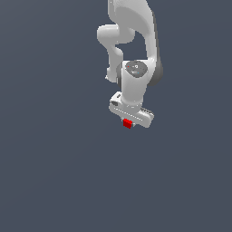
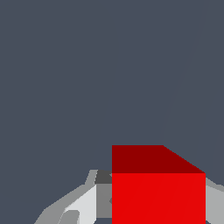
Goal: Pick up the red cube and move it to a goal position.
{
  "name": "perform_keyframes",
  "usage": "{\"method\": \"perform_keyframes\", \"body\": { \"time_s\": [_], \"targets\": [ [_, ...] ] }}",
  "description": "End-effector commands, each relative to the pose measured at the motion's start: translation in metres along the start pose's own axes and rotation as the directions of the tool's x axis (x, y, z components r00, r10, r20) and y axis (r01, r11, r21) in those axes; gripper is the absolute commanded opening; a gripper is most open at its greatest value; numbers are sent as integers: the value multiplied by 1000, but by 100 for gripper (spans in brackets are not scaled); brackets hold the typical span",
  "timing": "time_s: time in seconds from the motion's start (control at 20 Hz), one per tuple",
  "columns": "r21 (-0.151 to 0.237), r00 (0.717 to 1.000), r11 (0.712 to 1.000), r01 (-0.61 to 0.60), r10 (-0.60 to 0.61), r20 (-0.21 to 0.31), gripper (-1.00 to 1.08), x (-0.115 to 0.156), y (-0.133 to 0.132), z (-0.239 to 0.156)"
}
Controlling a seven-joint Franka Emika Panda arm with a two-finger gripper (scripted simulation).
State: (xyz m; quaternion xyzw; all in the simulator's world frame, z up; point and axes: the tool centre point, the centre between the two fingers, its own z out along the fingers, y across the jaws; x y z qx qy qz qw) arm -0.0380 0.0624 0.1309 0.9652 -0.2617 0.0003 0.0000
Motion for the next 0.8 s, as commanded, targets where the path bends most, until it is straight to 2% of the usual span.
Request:
{"method": "perform_keyframes", "body": {
  "time_s": [0.0,0.35,0.75],
  "targets": [
    [0,1000,1000,0,0,0,-100,1,-5,-21],
    [0,1000,1000,0,0,0,-100,5,-15,-57],
    [0,1000,1000,0,0,0,-100,7,-18,-64]
  ]
}}
